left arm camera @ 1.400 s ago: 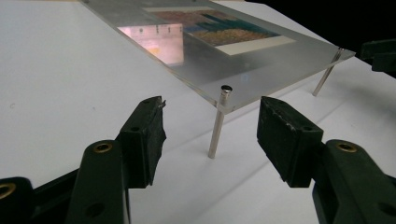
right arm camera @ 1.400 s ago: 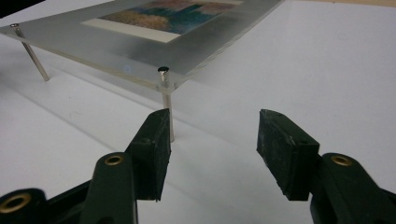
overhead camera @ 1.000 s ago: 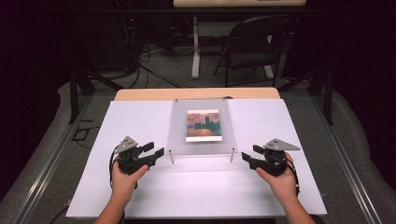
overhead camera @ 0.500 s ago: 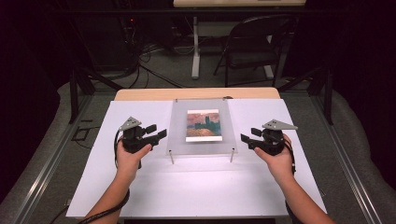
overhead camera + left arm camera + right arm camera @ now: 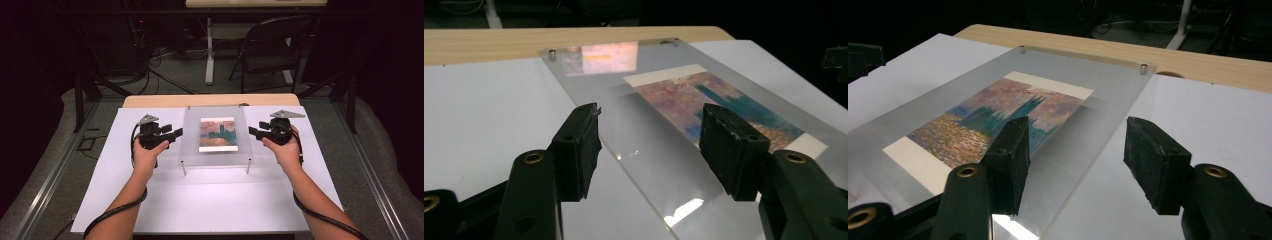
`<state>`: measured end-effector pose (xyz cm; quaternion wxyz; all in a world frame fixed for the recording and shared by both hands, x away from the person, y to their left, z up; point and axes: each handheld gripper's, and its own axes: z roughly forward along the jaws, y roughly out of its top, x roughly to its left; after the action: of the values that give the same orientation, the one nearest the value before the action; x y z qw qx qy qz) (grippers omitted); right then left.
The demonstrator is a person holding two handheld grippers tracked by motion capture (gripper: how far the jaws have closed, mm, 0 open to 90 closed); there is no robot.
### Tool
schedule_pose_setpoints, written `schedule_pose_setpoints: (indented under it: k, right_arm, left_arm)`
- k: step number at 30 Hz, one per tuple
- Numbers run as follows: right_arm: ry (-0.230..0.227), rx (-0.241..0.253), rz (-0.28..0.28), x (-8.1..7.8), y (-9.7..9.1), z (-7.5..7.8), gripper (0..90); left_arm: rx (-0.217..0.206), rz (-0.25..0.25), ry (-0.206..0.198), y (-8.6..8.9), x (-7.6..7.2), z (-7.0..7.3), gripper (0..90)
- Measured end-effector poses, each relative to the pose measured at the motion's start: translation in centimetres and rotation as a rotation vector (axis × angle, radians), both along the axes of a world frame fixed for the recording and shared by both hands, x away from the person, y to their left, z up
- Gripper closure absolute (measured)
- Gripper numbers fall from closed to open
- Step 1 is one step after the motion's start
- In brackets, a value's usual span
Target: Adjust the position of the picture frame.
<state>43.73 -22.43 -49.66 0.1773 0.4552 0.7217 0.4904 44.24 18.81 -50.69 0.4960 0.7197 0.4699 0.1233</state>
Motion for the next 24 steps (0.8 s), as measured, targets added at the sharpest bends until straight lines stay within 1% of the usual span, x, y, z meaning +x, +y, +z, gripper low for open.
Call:
schedule_pose_setpoints:
  k: [3,4,5,7,9,14,17,20,21,24]
  right_arm:
    - [0.036,-0.013,0.009,1.1,0.6,-0.8,42.0]
    - [0.041,-0.018,0.011,1.3,0.7,-1.1,41.9]
    - [0.058,-0.016,0.008,1.6,0.8,-1.3,41.9]
    - [0.086,0.01,0.011,2.2,1.1,-1.9,41.7]
    - [0.1,0.024,0.01,2.5,1.3,-2.3,41.6]
    - [0.142,0.02,0.019,3.1,1.8,-3.2,40.9]
    - [0.155,0.022,0.026,3.3,2.1,-3.5,40.9]
    - [0.167,0.02,0.031,3.5,2.4,-3.8,40.8]
    - [0.172,0.015,0.034,3.5,2.4,-3.8,40.1]
    - [0.174,0.012,0.033,3.7,2.5,-3.8,39.9]
  left_arm:
    - [0.004,0.003,0.026,-0.4,0.9,-0.6,41.3]
    - [0.003,0.0,0.037,-0.5,1.2,-0.8,41.1]
    - [0.006,0.0,0.045,-0.6,1.5,-1.1,41.0]
    - [0.015,-0.006,0.059,-0.9,2.0,-1.4,41.0]
    - [0.016,-0.008,0.072,-1.1,2.4,-1.8,40.7]
    - [0.013,-0.006,0.112,-1.5,3.2,-2.8,40.1]
    - [-0.008,-0.003,0.13,-1.6,3.4,-3.3,40.0]
    - [-0.005,-0.004,0.141,-1.7,3.6,-3.6,39.4]
    - [-0.01,0.001,0.144,-1.7,3.7,-3.7,39.2]
    - [-0.008,0.0,0.149,-1.9,3.8,-3.8,38.7]
